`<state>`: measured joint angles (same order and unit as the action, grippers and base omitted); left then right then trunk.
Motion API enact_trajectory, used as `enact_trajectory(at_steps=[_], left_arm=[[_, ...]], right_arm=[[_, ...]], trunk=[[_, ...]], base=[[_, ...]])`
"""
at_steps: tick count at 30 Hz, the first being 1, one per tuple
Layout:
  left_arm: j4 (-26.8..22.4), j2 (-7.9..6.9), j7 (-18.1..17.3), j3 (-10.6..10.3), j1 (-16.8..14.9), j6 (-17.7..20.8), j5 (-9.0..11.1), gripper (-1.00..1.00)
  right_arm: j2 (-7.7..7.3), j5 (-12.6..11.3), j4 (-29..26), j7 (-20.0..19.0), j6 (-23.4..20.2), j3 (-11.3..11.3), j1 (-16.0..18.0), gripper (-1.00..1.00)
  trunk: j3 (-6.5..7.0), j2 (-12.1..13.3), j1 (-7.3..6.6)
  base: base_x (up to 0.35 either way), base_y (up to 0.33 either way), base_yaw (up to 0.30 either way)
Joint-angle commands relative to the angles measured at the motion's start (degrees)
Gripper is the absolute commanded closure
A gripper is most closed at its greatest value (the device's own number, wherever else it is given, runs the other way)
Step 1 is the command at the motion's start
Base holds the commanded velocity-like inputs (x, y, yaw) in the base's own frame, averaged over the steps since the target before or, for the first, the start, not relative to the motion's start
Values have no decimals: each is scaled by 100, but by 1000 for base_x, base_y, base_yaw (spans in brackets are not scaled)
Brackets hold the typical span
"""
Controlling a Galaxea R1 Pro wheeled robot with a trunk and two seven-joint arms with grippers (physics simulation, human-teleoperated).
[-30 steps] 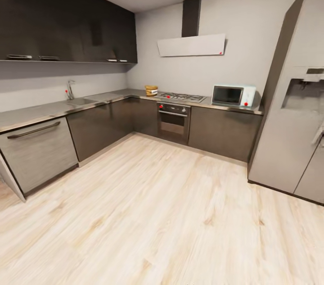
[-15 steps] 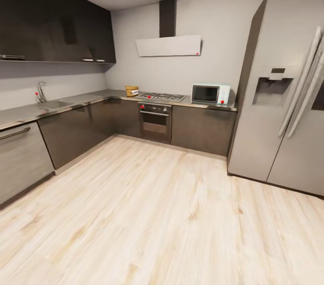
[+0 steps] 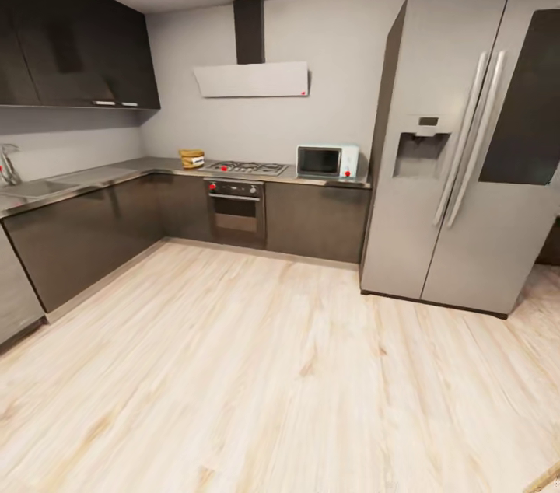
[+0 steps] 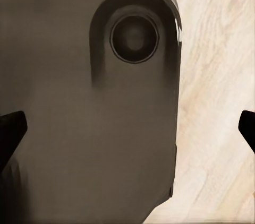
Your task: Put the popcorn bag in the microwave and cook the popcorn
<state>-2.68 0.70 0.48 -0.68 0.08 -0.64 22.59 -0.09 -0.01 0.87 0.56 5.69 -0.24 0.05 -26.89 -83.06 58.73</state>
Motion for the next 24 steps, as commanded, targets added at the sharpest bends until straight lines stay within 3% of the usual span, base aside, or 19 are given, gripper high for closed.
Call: enact_trajectory(at_steps=[1, 13, 24], left_arm=[[-4, 1, 5, -8, 1, -10, 30, -100], [-4, 0, -50, -11, 1, 0, 35, -100], [-4, 0, -57, -20, 1, -10, 27, -100]], right_arm=[[0, 1, 9, 6, 29, -2, 4, -100], [-22, -23, 9, 6, 29, -9, 4, -100], [-19, 19, 9, -3, 14, 15, 4, -100]], trunk=[[-4, -2, 0], [-4, -2, 0], [-4, -2, 0]], base=[[0, 0, -281], [1, 0, -270], [273, 0, -19]])
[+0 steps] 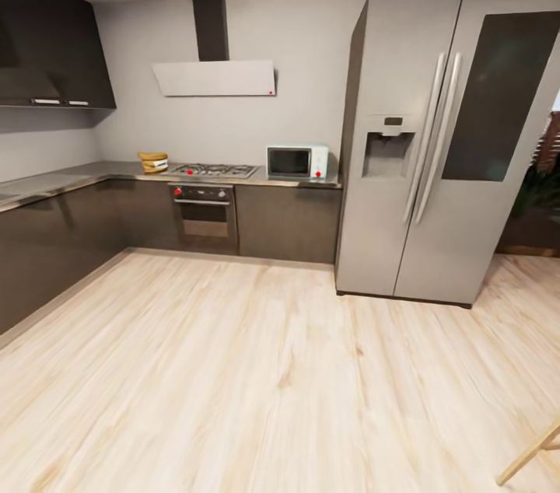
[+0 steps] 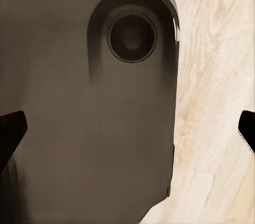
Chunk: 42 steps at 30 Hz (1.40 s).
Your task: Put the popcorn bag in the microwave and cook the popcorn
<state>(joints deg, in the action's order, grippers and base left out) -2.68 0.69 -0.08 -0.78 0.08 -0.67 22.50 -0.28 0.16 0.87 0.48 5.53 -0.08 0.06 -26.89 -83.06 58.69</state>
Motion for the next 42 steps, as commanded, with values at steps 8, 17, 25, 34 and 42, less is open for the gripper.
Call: enact_trajectory(at_steps=[8, 17, 25, 34, 42], left_arm=[[-4, 1, -1, -10, 1, 10, 35, -100], [-4, -16, -1, -7, 1, 72, 27, -100], [-4, -14, -1, -9, 1, 75, 26, -100], [-4, -8, -1, -8, 1, 93, 29, -100], [-4, -2, -1, -10, 1, 93, 26, -100]], right_arm=[[3, 15, 9, 5, 19, 11, 3, -100], [-2, 13, 9, 6, 21, 10, 3, -100], [-3, 11, 9, 10, -4, 15, 3, -100], [-27, 11, 9, 5, 27, -1, 3, -100], [-19, 11, 9, 5, 27, 12, 3, -100]], trunk=[[-4, -2, 4], [-4, -2, 4], [-4, -2, 4], [-4, -2, 4], [-4, -2, 4]], base=[[321, 0, 0], [321, 0, 0], [321, 0, 0], [321, 0, 0], [321, 0, 0]])
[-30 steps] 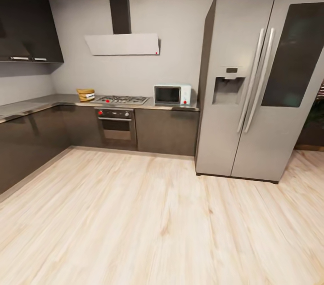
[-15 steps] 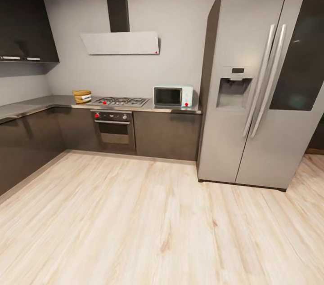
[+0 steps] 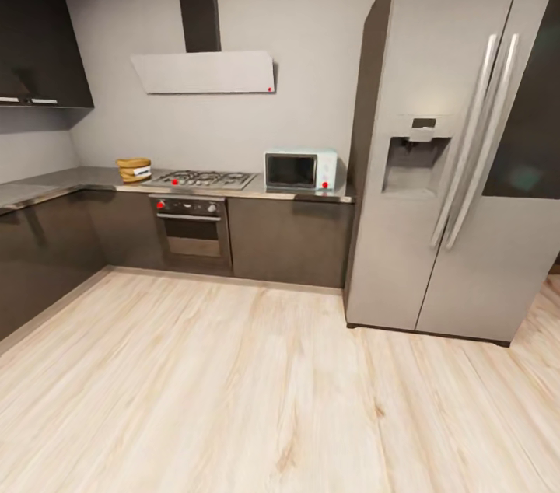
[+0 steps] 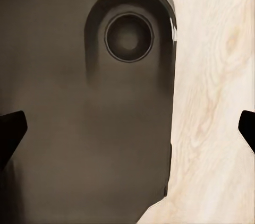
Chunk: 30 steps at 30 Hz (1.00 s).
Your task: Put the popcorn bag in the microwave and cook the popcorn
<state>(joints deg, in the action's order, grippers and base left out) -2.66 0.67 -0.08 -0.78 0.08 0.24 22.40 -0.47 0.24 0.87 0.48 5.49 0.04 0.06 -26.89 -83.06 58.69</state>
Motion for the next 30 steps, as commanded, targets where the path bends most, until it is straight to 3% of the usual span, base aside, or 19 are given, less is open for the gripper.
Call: enact_trajectory(at_steps=[1, 30], left_arm=[[-6, -2, -1, -10, 1, 2, 37, -100], [-6, -5, -1, -10, 1, -40, 37, -100]], right_arm=[[-5, 3, 9, 5, 31, -4, 3, -100], [-6, -6, 9, 5, 48, -12, 3, -100]], trunk=[[-4, -2, 3], [-4, -2, 3]], base=[[321, 13, 0], [321, 133, 0]])
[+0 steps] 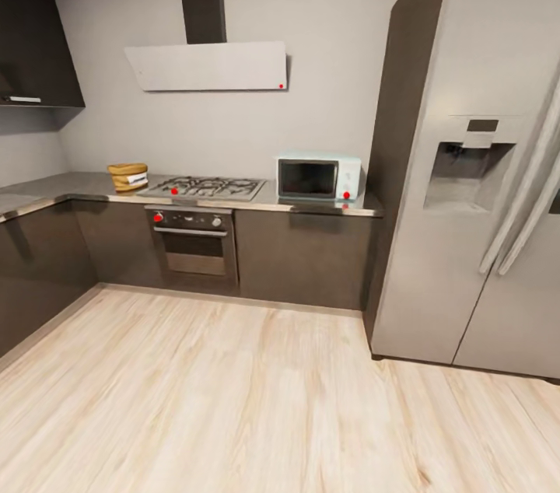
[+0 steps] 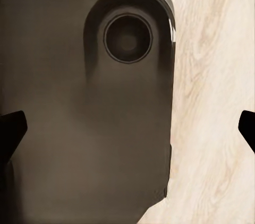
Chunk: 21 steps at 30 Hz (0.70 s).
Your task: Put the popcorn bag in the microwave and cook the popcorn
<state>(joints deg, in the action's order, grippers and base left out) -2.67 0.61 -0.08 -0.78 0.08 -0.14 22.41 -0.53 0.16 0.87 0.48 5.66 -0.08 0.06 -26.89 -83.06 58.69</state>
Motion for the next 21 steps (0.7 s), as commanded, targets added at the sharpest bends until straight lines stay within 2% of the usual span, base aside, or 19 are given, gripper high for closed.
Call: enact_trajectory(at_steps=[1, 8, 13, 21], left_arm=[[-6, 1, -1, -10, 1, -3, 35, -100], [-6, 7, -1, -10, 1, -18, 35, -100], [-6, 7, -1, -10, 1, -21, 35, -100], [-6, -5, -1, -10, 1, -29, 35, -100]], right_arm=[[0, 2, 9, 5, 31, -1, 3, -100], [0, -6, 9, 5, 35, -1, 3, -100], [5, -7, 9, 5, 32, -1, 3, -100], [6, -7, 9, 5, 32, -1, 3, -100]], trunk=[[-4, -2, 4], [-4, -2, 4], [-4, -2, 4], [-4, -2, 4]], base=[[321, 155, 0], [322, 120, -3], [319, 25, -149], [67, 1, -230]])
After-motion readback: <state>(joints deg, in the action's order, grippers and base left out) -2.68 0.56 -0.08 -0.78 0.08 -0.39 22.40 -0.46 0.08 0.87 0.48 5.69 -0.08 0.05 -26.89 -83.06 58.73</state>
